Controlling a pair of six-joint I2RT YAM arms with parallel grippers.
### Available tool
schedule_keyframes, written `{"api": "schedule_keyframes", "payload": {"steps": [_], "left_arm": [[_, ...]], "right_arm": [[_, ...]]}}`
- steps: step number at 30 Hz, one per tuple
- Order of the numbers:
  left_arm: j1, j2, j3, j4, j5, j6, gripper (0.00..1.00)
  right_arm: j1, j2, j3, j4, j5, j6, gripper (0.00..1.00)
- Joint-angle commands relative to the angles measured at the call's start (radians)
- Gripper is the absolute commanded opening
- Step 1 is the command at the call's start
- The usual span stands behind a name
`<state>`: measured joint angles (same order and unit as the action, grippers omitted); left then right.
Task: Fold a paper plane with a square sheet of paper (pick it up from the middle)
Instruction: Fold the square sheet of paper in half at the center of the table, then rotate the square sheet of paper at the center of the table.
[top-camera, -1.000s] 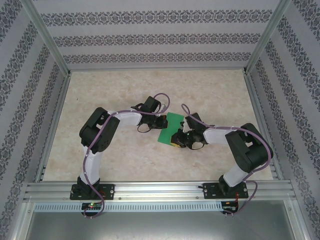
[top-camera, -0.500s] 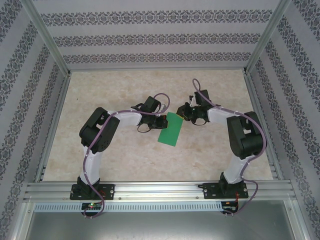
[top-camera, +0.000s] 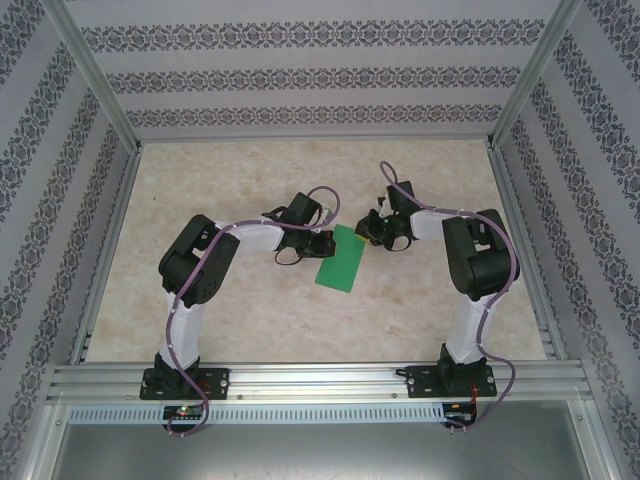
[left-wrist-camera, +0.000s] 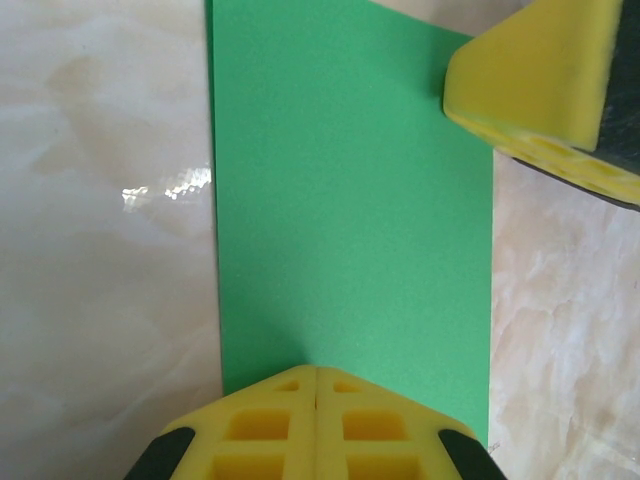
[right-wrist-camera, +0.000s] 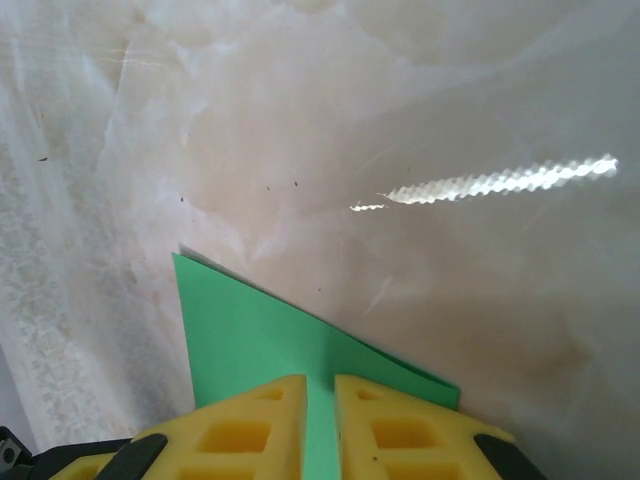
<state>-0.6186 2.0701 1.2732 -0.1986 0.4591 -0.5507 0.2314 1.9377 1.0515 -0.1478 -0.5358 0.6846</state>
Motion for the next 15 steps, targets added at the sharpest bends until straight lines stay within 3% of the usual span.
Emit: {"api": "schedule_keyframes", "payload": {"steps": [1, 15], "left_arm": [[-0.020, 0.018, -0.021, -0.098, -0.029, 0.020, 0.00], [-0.025, 0.010, -0.021, -0.092, -0.013, 0.015, 0.00]], "right_arm": [[-0.025, -0.035, -0.007, 0.010, -0.006, -0.029, 0.17], [-0.046, 0.073, 0.009, 0.026, -0.058, -0.020, 0.17]]}}
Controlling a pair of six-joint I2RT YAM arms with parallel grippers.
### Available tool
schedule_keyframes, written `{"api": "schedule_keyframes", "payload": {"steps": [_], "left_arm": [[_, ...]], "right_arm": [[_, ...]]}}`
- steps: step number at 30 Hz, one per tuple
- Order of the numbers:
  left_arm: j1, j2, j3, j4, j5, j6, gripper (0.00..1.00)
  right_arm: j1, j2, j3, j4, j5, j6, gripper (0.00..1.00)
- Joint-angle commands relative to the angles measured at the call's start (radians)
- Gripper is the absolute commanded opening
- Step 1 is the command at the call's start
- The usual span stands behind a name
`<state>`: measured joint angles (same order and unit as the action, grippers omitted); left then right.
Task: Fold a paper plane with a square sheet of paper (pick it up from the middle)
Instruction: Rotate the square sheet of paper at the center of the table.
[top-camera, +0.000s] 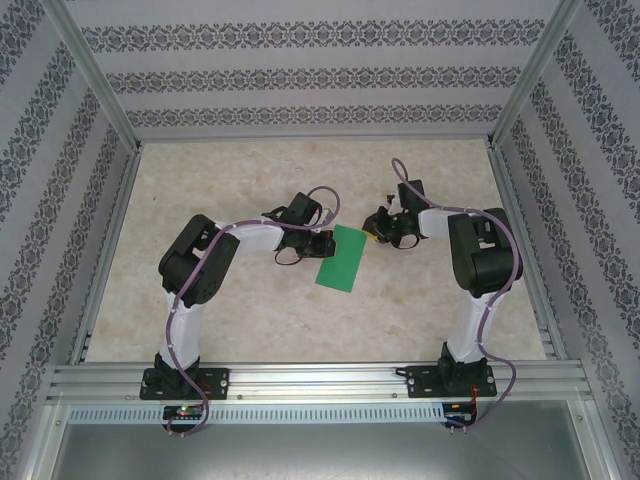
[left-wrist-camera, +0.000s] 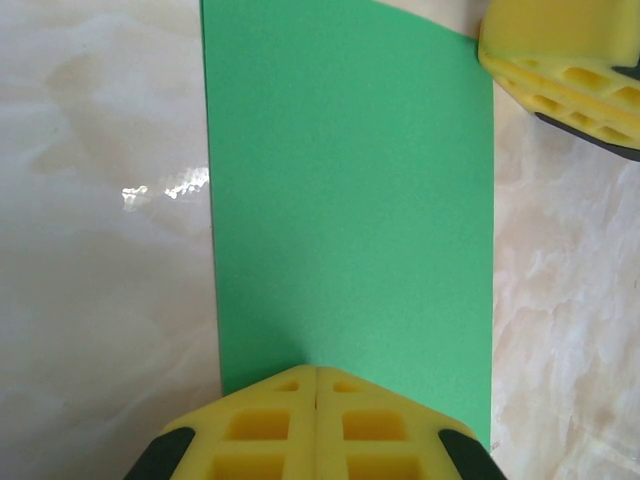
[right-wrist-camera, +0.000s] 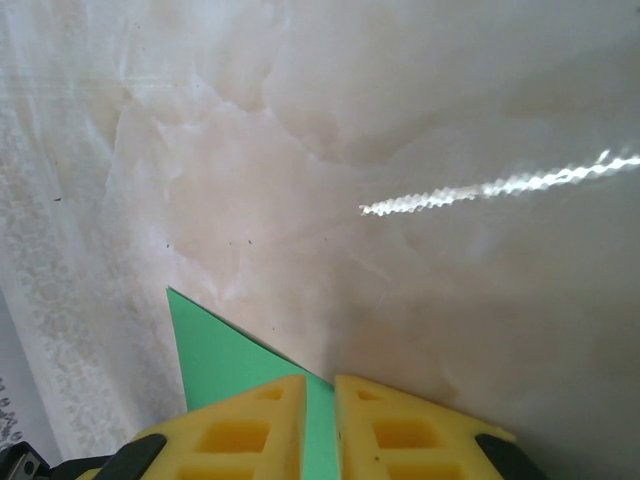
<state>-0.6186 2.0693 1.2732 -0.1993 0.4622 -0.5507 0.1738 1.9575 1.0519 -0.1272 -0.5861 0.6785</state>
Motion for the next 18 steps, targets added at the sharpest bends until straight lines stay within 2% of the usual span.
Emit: {"api": "schedule_keyframes", "payload": {"steps": [1, 6, 11, 13, 16, 18], "left_arm": [[-0.026, 0.008, -0.021, -0.090, -0.015, 0.015, 0.00], [-0.027, -0.026, -0.037, -0.054, -0.006, -0.014, 0.03], [-0.030, -0.082, -0.064, -0.002, -0.005, -0.044, 0.12], [-0.029, -0.116, -0.081, 0.011, -0.029, -0.055, 0.19], [-0.024, -0.168, -0.103, 0.013, -0.067, -0.061, 0.26], [-0.019, -0.200, -0.125, 0.019, -0.083, -0.073, 0.29]], "right_arm": [[0.013, 0.055, 0.019, -0.006, -0.011, -0.023, 0.18], [0.040, 0.062, 0.103, -0.098, -0.049, -0.106, 0.18], [0.059, 0.067, 0.177, -0.201, -0.049, -0.173, 0.20], [0.058, 0.030, 0.176, -0.225, -0.025, -0.172, 0.21], [0.061, -0.063, 0.134, -0.235, 0.006, -0.166, 0.26], [0.069, -0.125, 0.099, -0.248, 0.038, -0.156, 0.33]]}}
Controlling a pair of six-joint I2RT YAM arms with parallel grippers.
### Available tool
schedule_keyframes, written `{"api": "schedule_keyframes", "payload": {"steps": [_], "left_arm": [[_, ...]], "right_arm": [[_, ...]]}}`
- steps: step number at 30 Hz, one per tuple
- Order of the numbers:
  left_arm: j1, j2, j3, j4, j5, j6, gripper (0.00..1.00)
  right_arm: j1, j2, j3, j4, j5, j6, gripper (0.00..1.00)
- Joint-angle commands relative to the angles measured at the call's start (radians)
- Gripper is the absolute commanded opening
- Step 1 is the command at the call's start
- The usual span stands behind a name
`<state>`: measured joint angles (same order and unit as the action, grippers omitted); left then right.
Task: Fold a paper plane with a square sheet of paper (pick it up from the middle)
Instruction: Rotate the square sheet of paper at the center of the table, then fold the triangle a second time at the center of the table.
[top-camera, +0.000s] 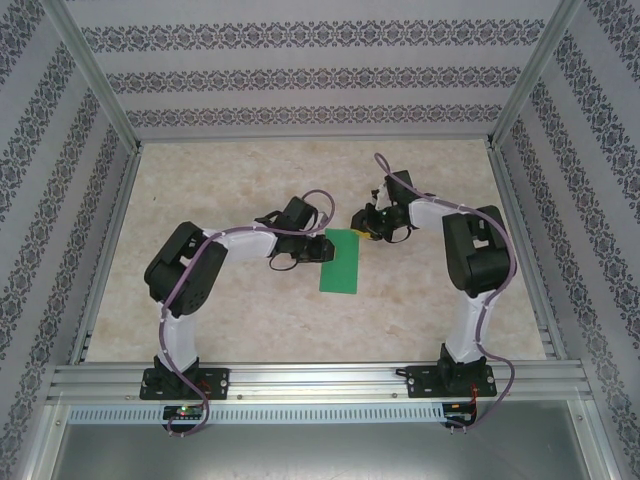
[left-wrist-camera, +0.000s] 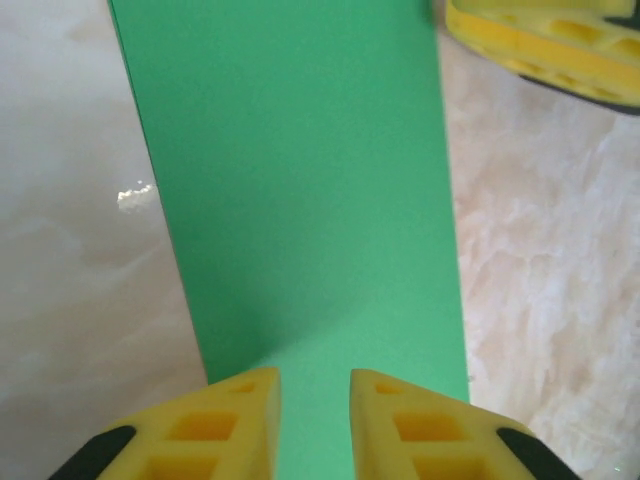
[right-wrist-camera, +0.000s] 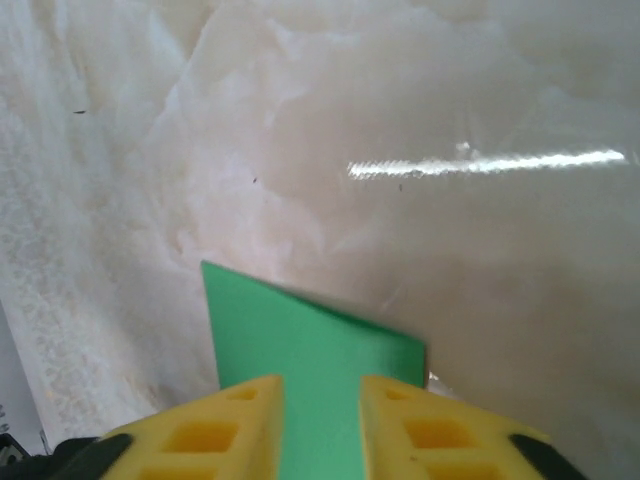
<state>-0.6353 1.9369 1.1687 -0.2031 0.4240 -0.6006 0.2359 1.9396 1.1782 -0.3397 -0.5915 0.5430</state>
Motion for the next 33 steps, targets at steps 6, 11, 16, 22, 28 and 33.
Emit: {"api": "schedule_keyframes", "payload": {"steps": [6, 11, 16, 22, 28, 33], "left_arm": [[0.030, -0.104, -0.080, 0.068, -0.028, -0.081, 0.37], [0.058, -0.110, -0.111, 0.097, -0.002, -0.131, 0.44], [0.067, -0.107, -0.114, 0.101, 0.013, -0.138, 0.47], [0.067, -0.089, -0.098, 0.077, 0.011, -0.122, 0.46], [0.067, -0.081, -0.092, 0.067, 0.011, -0.116, 0.45], [0.068, -0.072, -0.082, 0.057, 0.012, -0.106, 0.45]], "right_arm": [[0.073, -0.241, -0.152, -0.055, 0.154, 0.024, 0.41], [0.135, -0.279, -0.228, -0.055, 0.210, 0.072, 0.42], [0.155, -0.283, -0.287, 0.001, 0.176, 0.122, 0.37], [0.171, -0.255, -0.298, 0.019, 0.174, 0.130, 0.34], [0.175, -0.219, -0.278, 0.039, 0.159, 0.135, 0.34], [0.174, -0.204, -0.276, 0.018, 0.187, 0.125, 0.33]]}}
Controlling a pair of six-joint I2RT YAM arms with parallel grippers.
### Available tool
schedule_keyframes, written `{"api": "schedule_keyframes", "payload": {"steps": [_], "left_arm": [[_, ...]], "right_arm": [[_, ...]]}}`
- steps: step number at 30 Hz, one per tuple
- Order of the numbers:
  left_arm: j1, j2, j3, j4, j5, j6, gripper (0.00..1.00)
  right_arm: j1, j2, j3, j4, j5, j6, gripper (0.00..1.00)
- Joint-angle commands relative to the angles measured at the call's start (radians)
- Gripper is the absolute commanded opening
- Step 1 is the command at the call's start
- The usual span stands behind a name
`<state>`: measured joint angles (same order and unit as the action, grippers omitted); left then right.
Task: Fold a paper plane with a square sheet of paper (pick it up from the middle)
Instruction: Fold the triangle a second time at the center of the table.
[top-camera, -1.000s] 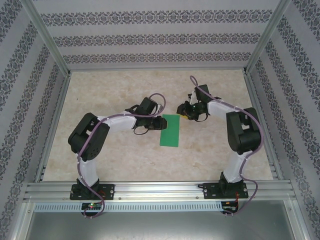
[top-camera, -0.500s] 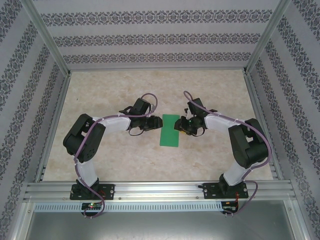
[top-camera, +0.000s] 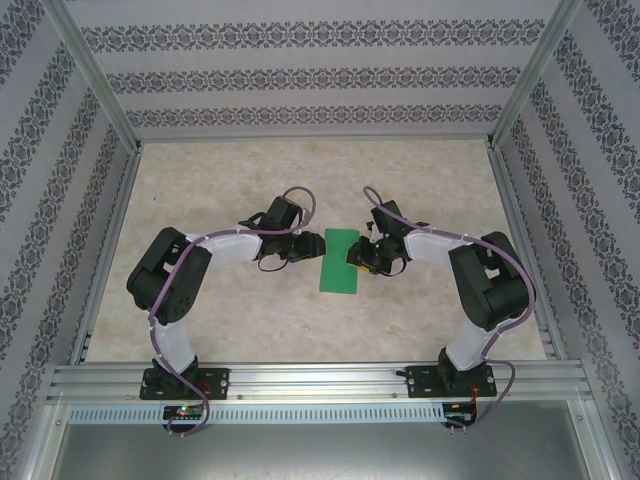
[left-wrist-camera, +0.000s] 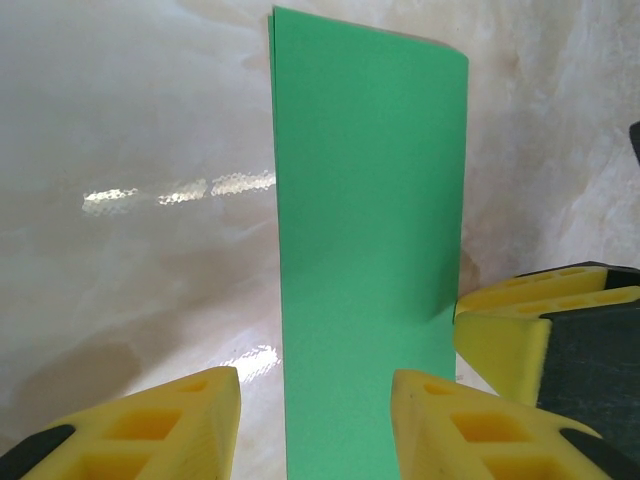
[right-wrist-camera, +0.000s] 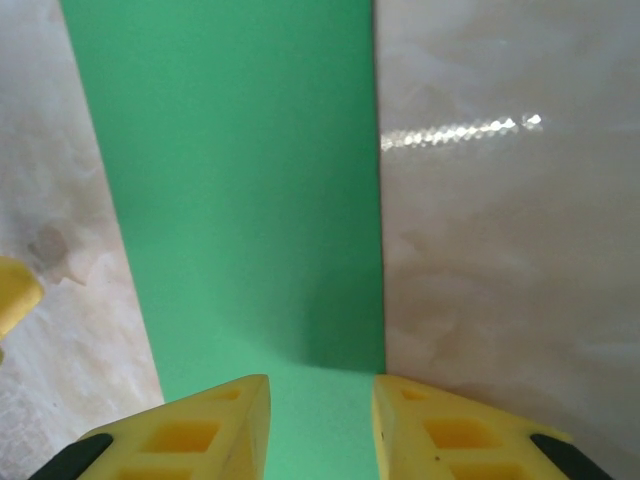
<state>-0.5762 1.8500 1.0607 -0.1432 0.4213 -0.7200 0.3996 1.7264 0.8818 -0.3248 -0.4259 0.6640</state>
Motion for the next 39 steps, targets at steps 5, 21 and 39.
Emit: {"api": "schedule_keyframes", "payload": {"steps": [5, 21, 39], "left_arm": [[0.009, 0.026, 0.035, -0.007, 0.027, 0.021, 0.45], [-0.008, 0.066, 0.047, -0.091, 0.083, -0.004, 0.43], [-0.050, 0.095, 0.055, -0.082, 0.124, -0.035, 0.35]], "right_arm": [[0.010, 0.010, 0.010, 0.014, 0.026, 0.011, 0.34], [0.005, 0.027, -0.066, 0.081, 0.021, 0.052, 0.33], [0.006, 0.043, -0.089, 0.119, 0.018, 0.069, 0.32]]}}
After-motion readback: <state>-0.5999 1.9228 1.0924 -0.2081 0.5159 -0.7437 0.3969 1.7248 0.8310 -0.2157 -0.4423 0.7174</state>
